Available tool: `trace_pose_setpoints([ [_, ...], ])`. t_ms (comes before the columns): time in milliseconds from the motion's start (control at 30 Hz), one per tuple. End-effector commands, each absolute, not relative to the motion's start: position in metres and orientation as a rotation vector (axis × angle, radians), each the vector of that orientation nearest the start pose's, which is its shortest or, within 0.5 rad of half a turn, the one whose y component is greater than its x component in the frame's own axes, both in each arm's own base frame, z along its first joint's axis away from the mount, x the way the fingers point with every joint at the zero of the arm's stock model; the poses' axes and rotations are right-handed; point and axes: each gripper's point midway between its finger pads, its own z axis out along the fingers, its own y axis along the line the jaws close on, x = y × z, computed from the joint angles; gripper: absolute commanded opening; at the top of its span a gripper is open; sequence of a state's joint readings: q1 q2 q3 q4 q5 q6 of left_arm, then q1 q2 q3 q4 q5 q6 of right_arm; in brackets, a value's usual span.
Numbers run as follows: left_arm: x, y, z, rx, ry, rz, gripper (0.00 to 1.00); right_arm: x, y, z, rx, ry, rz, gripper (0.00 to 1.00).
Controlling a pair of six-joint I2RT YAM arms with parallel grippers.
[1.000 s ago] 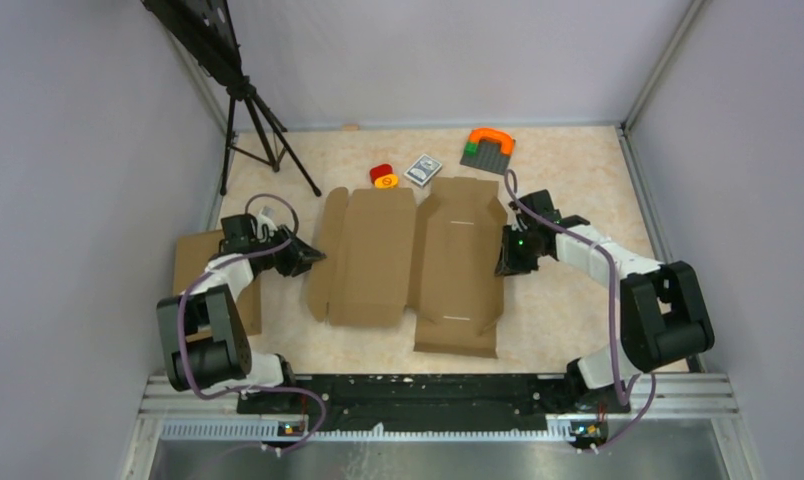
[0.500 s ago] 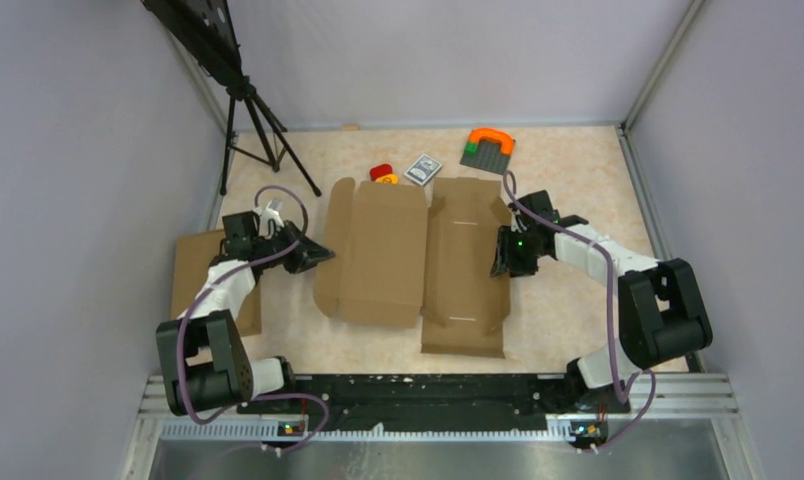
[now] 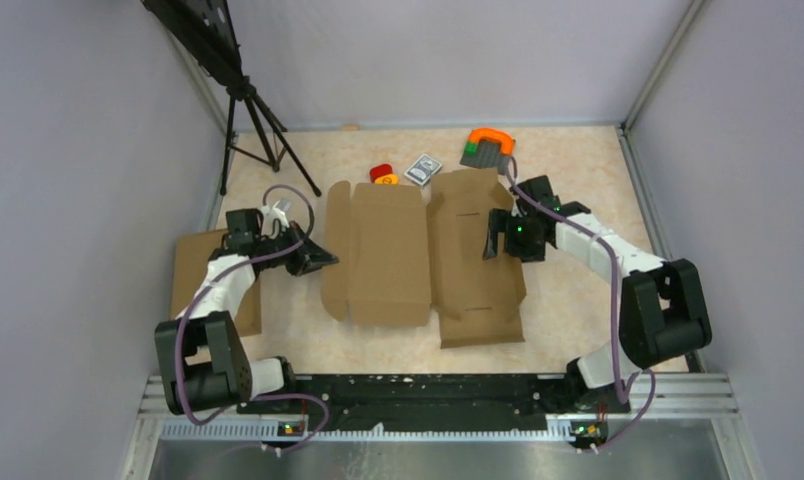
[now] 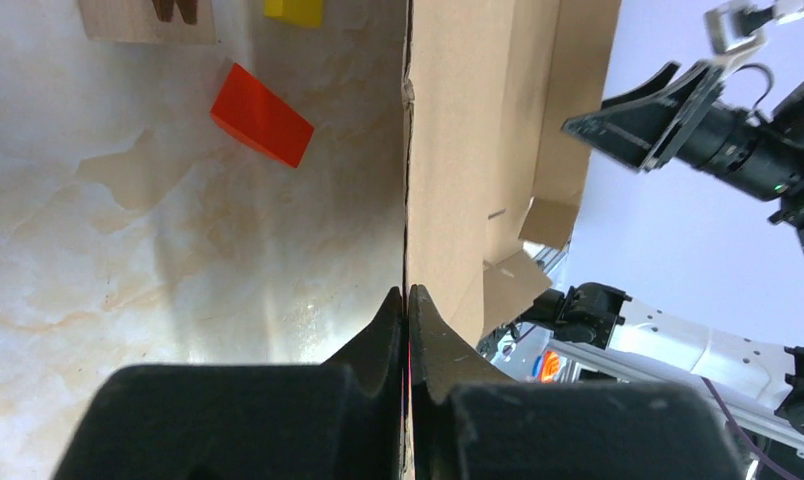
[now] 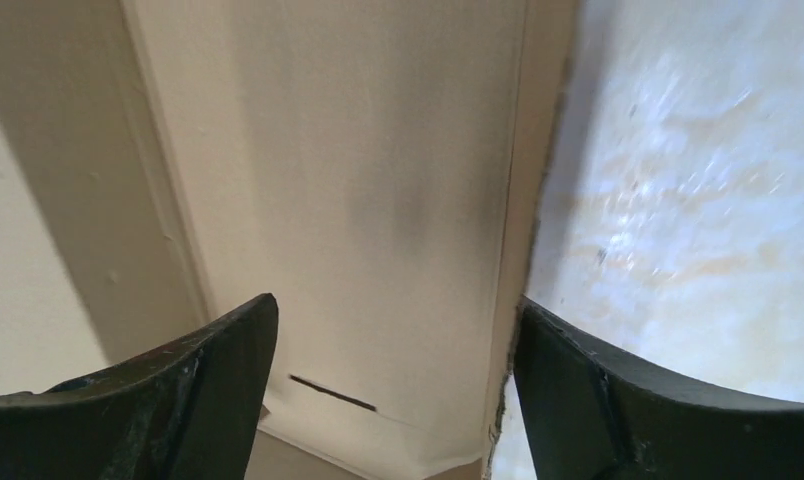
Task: Fold the paper box
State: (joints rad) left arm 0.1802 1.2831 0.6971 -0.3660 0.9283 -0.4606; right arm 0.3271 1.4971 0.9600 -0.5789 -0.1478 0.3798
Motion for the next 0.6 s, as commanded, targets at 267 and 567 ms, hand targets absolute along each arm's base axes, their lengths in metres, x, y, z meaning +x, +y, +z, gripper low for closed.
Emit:
trace_pose_setpoints([
  [267,0.273,-0.107,0.144,-0.260,2.396,-1.315,0.00,0.349,0.152,0.096,0.121,2.625,0.497,0.99],
  [567,0.266,-0.127,0.176,-0.205,2.240,-1.536,0.00,0.296,0.151,0.062,0.037,2.725,0.483,0.99],
])
